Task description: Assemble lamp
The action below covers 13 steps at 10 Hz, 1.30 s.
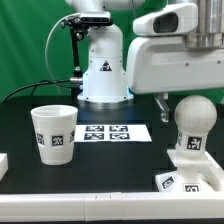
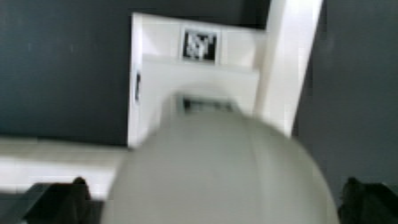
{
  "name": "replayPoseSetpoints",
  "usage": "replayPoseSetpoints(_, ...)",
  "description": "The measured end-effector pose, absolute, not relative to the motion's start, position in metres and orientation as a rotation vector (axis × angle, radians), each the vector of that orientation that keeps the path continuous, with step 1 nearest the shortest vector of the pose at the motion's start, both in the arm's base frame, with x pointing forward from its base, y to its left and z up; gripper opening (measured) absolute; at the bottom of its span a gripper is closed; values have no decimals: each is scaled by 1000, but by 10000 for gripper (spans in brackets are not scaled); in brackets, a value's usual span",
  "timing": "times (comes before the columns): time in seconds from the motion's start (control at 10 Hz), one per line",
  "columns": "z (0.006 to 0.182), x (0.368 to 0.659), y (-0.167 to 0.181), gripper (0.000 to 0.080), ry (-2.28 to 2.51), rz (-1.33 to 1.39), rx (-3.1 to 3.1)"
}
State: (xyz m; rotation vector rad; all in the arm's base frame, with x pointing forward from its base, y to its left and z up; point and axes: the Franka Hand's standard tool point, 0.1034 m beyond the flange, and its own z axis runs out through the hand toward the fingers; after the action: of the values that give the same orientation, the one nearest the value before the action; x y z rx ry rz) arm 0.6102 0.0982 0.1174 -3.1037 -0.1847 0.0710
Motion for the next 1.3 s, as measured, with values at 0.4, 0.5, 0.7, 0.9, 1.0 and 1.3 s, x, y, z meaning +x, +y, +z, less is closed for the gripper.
replayPoseSetpoints(0.4, 115, 616, 100, 576, -144, 37, -3104)
replayPoseSetpoints(0.5, 115, 616, 100, 576, -124, 37, -3105)
replayPoseSetpoints(0.7, 115, 616, 100, 576, 90, 41, -3107)
replayPoseSetpoints(0.9, 114, 619, 97, 576, 414, -33, -3055)
replayPoseSetpoints(1.0, 114, 618, 97, 576, 633, -29, -3004)
replayPoseSetpoints(1.3, 113, 620, 96, 577, 1210, 17, -2765)
